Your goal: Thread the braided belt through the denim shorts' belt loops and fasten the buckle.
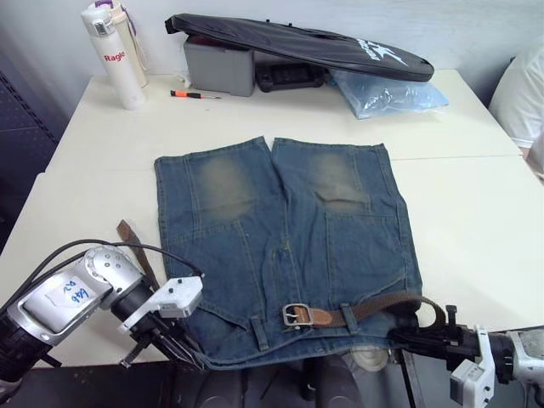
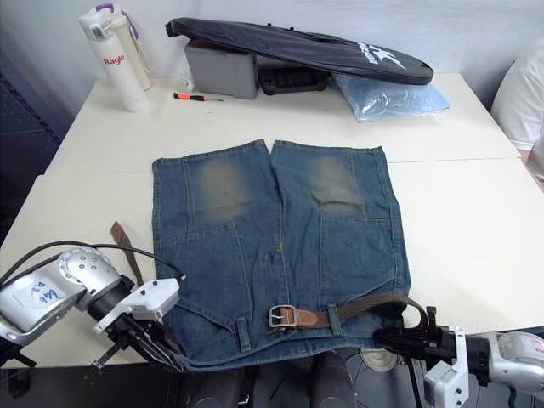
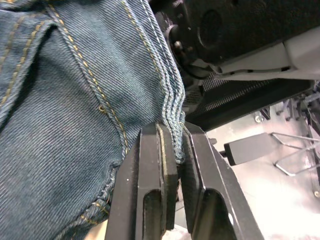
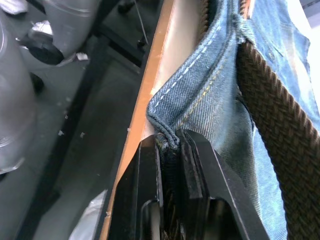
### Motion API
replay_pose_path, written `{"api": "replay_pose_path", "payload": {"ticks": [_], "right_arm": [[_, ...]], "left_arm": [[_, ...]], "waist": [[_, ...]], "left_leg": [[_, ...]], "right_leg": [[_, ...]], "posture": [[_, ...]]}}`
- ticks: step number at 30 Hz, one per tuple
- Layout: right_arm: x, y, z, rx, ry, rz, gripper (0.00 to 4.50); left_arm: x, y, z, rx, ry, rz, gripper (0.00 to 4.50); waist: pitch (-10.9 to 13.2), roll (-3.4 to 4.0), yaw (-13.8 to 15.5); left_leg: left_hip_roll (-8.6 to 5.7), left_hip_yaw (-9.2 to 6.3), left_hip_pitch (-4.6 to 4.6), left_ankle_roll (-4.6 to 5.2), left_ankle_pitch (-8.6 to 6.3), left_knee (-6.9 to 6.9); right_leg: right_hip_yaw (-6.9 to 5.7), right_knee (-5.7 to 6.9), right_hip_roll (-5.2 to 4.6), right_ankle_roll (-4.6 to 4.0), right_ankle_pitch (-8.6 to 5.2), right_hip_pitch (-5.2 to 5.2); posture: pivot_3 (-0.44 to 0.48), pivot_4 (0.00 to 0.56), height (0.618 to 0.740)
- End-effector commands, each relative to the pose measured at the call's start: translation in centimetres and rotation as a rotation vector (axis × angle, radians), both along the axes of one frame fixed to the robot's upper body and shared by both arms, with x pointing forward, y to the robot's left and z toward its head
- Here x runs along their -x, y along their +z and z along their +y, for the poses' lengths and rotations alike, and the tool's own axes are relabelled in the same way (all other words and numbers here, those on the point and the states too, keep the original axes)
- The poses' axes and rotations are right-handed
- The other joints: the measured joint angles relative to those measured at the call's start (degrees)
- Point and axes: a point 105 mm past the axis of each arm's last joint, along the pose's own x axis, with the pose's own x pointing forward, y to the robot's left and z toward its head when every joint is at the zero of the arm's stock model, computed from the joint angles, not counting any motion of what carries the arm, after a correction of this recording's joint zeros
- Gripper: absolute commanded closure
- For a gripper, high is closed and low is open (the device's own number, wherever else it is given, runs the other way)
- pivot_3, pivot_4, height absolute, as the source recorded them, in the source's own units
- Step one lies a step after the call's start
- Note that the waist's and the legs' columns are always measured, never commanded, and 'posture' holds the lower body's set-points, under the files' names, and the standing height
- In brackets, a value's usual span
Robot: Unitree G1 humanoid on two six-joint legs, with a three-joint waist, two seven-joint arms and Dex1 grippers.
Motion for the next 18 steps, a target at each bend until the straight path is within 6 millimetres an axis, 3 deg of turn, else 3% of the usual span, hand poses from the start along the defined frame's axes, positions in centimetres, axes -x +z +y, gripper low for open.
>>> {"api": "replay_pose_path", "payload": {"ticks": [1,3,4,7,10,12,16,18], "right_arm": [[-0.2,2.8,0.7,-0.015,0.001,0.107,0.22],[-0.2,4.1,1.4,0.005,0.010,0.189,0.00],[-0.3,4.9,2.0,0.009,0.008,0.246,0.00],[-0.6,7.2,4.3,0.019,-0.035,0.518,0.00],[-0.9,9.4,6.5,0.019,-0.039,0.646,0.00],[-1.9,10.9,7.8,-0.046,-0.091,0.703,0.00],[-5.5,13.9,8.5,-0.258,-0.273,0.714,0.00],[-10.1,15.0,7.7,-0.381,-0.396,0.562,0.00]], "left_arm": [[-1.0,3.2,0.7,0.105,0.062,0.073,0.88],[-0.7,4.0,1.4,0.106,0.074,0.116,0.19],[-0.4,4.5,1.8,0.105,0.083,0.139,0.06],[-0.4,5.9,3.0,0.114,0.130,0.172,0.06],[-1.0,7.0,3.7,0.149,0.183,0.170,0.06],[-2.2,8.0,3.9,0.217,0.223,0.136,0.06],[-6.9,8.9,3.5,0.345,0.379,-0.077,0.06],[-10.6,8.9,2.9,0.363,0.537,-0.211,0.06]], "waist": [[0.1,0.21,0.0],[0.2,0.42,-0.2],[0.3,0.62,-0.4],[0.5,1.03,-0.4],[0.6,1.34,-0.1],[0.6,1.33,0.9],[0.6,1.31,1.8],[0.5,1.09,1.6]], "left_leg": [[-0.01,0.00,0.00,0.02,-0.01,0.02],[0.05,0.00,0.03,0.01,-0.01,0.02],[0.07,0.04,0.05,0.01,-0.01,0.00],[0.25,0.16,0.04,-0.05,-0.06,-0.05],[0.48,0.23,0.03,-0.06,-0.17,0.02],[0.56,0.16,-0.07,-0.20,-0.25,0.04],[0.72,0.11,-0.70,-0.30,-0.46,0.53],[0.74,0.13,-1.26,-0.24,-0.57,1.01]], "right_leg": [[0.01,0.04,-0.01,0.00,0.00,0.00],[0.02,0.10,0.01,0.00,0.00,-0.01],[0.03,0.23,0.03,0.00,-0.01,-0.02],[0.12,0.28,0.15,-0.02,-0.02,-0.13],[0.20,0.21,0.24,-0.11,-0.06,-0.21],[0.12,0.13,0.44,-0.24,-0.14,-0.30],[0.04,0.32,0.66,-0.31,-0.17,-0.81],[0.03,0.32,0.73,-0.17,-0.01,-1.12]], "posture": [[0.000,0.150,0.740],[0.000,0.150,0.740],[0.000,0.150,0.740],[0.000,0.150,0.740],[0.000,0.150,0.740],[0.000,0.150,0.740],[0.000,0.150,0.740],[0.000,0.150,0.740]]}}
